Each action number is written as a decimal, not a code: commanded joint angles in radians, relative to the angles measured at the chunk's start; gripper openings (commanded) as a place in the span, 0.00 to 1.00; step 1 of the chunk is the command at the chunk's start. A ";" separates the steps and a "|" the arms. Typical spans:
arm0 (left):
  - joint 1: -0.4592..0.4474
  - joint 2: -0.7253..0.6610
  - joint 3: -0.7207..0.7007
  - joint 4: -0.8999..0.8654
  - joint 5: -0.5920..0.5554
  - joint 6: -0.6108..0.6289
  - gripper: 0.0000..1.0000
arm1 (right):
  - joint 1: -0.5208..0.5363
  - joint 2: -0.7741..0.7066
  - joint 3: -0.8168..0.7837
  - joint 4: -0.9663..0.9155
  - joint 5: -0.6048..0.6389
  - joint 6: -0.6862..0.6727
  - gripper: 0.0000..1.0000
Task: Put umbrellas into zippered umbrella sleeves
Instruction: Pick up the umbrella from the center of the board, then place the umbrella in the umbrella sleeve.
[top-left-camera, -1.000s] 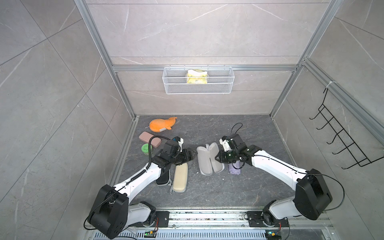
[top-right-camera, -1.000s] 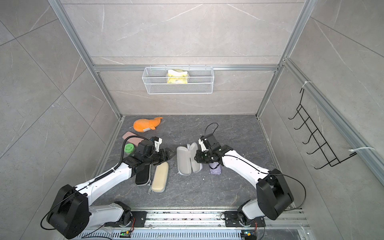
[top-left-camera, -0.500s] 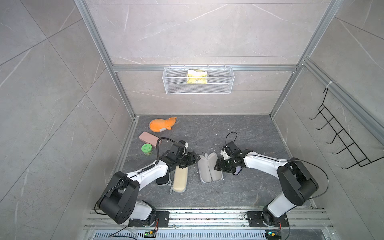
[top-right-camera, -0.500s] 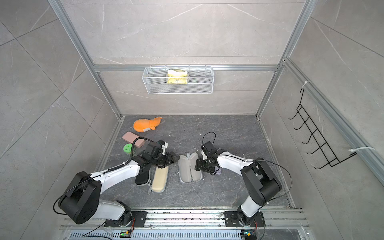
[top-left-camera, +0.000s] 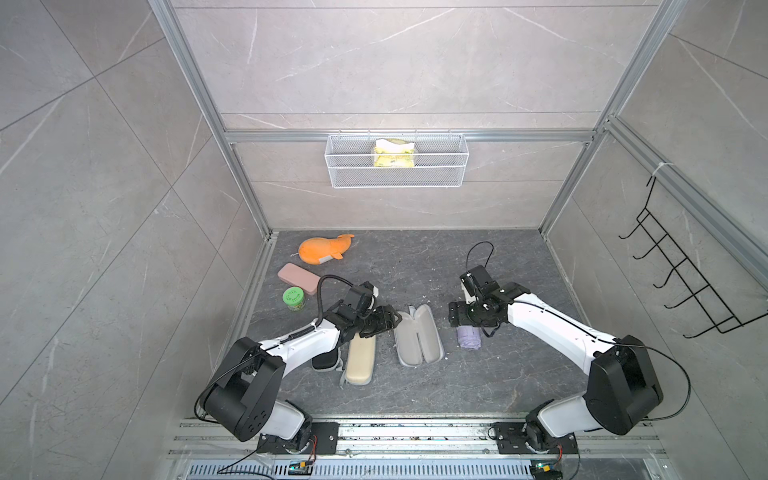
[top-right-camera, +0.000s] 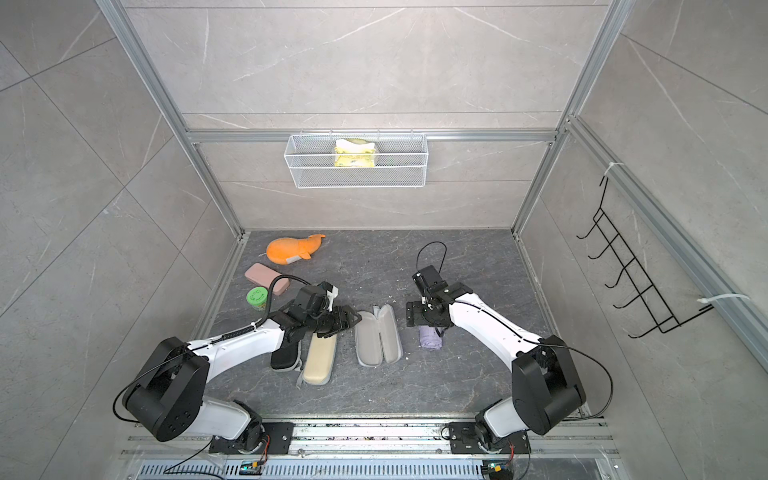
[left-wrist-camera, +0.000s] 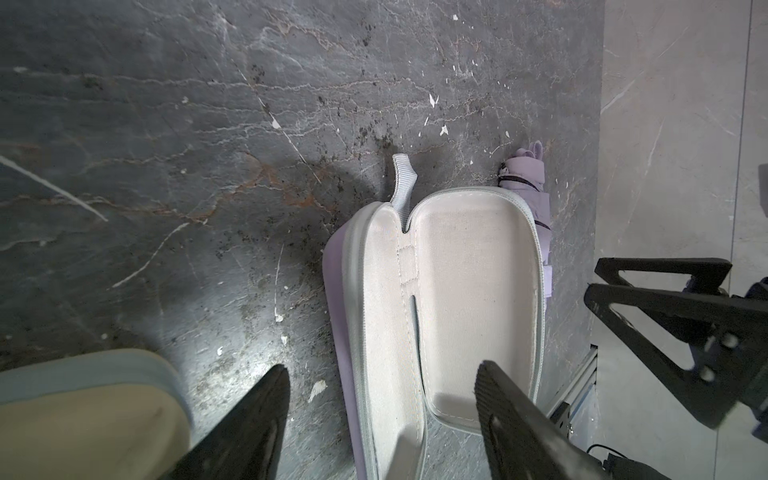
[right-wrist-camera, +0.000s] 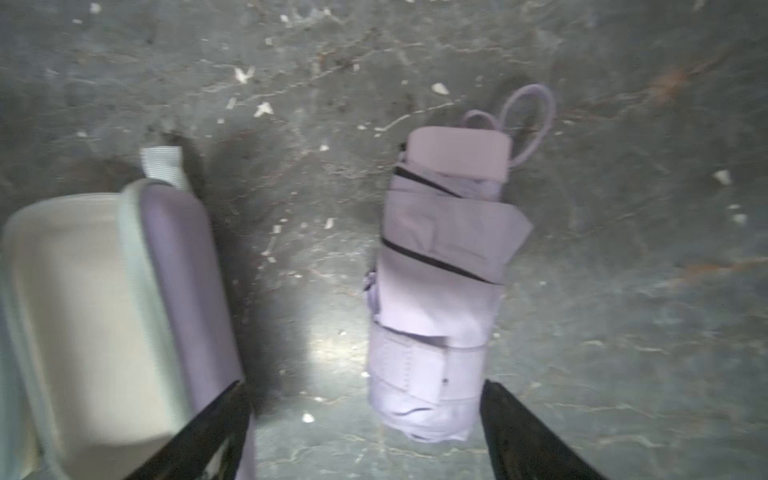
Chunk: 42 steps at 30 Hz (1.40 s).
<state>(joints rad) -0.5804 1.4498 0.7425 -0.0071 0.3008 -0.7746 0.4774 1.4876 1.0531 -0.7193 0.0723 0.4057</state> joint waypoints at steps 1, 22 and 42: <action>-0.003 -0.023 0.013 0.005 -0.003 0.024 0.73 | 0.002 0.026 -0.038 -0.052 0.119 -0.044 0.96; -0.037 0.083 -0.107 0.299 0.016 -0.177 0.44 | -0.012 0.051 0.001 -0.008 -0.020 -0.096 0.37; -0.118 0.149 -0.197 0.510 -0.030 -0.314 0.19 | 0.433 -0.082 0.022 -0.236 -0.604 0.113 0.22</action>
<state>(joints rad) -0.6884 1.5906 0.5579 0.4381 0.2874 -1.0664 0.9176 1.3777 1.0885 -0.9684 -0.4232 0.4923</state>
